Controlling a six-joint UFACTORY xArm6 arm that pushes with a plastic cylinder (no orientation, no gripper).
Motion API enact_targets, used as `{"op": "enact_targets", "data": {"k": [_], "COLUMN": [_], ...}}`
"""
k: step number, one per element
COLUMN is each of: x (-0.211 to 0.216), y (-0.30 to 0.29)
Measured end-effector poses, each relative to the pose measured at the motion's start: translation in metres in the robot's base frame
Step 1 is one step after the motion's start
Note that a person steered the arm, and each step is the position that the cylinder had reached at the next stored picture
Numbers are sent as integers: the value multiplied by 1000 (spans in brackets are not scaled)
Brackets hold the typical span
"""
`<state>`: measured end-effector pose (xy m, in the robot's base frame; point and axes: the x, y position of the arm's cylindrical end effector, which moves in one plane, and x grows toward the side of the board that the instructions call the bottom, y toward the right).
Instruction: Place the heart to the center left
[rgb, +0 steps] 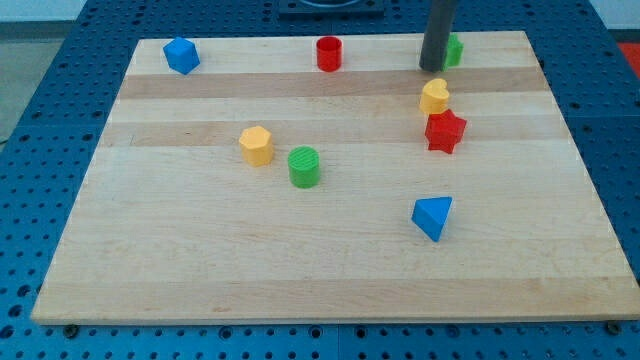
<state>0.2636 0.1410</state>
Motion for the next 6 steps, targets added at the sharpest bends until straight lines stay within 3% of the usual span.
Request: {"op": "enact_targets", "data": {"k": [1, 2, 3, 4, 5, 6], "x": [6, 25, 50, 52, 98, 112], "y": [5, 60, 76, 17, -14, -20]}}
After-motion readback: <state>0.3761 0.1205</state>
